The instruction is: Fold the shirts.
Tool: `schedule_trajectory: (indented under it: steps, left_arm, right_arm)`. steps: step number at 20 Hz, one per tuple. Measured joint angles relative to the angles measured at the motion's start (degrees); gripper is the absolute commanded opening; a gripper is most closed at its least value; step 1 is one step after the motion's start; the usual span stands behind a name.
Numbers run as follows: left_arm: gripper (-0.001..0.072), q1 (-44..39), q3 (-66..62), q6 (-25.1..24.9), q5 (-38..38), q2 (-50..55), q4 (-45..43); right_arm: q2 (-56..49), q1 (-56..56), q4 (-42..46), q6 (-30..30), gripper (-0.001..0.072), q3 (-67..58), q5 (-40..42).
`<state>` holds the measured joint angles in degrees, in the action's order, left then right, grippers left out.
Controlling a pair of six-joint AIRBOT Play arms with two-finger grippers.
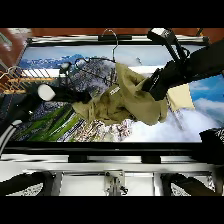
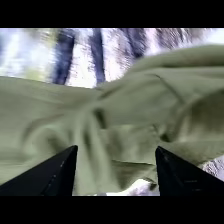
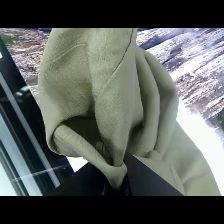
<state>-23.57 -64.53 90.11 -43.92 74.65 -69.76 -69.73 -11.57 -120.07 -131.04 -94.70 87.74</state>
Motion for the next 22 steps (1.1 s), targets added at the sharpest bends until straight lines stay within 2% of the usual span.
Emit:
schedule_trajectory:
  steps: [4, 9, 10, 11, 12, 13, 14, 15, 17, 22]
  left_arm:
    - [0.0609, -7.0, 2.4, -0.6, 9.1, 1.4, 0.3]
    - [0.0583, -7.5, 3.1, -0.1, 16.8, 5.0, -0.2]
    - [0.0437, -7.1, 3.0, 0.3, 18.1, 5.8, -0.3]
    - [0.0382, -6.8, 2.6, 0.5, 19.4, 6.6, -0.2]
    - [0.0371, -6.5, 2.3, 0.6, 20.3, 7.4, -0.3]
    - [0.0269, -6.1, 1.8, 0.8, 20.9, 8.2, -0.2]
    - [0.0222, -5.7, 1.3, 0.9, 21.6, 8.9, -0.2]
    - [0.0127, -5.2, 0.9, 1.1, 22.1, 9.4, -0.2]
    - [0.0044, -4.5, 0.4, 1.5, 22.7, 10.2, -0.2]
    - [0.0031, -3.5, 0.0, 1.1, 22.8, 10.5, -0.3]
  right_arm:
    - [-0.1, 0.0, 0.1, 0.3, 0.0065, 0.0, -0.4]
    - [-0.1, 0.0, 0.2, 0.3, 0.0065, 0.0, -0.4]
    - [-0.1, 0.0, 0.2, 0.5, 0.0065, 0.0, -0.4]
    - [-0.1, 0.0, 0.2, 0.6, 0.0065, 0.0, -0.4]
    - [-0.1, 0.0, 0.2, 0.8, 0.0065, 0.0, -0.3]
    - [-0.1, 0.0, 0.2, 0.8, 0.0065, 0.0, -0.2]
    - [-0.1, 0.0, 0.3, 0.9, 0.0065, 0.0, -0.2]
    - [-0.1, 0.0, 0.3, 0.9, 0.0065, 0.0, -0.1]
    - [-0.1, 0.0, 0.5, 1.0, 0.0065, 0.0, 0.2]
    - [-0.1, 0.0, 0.6, 1.4, 0.0065, 0.0, 0.4]
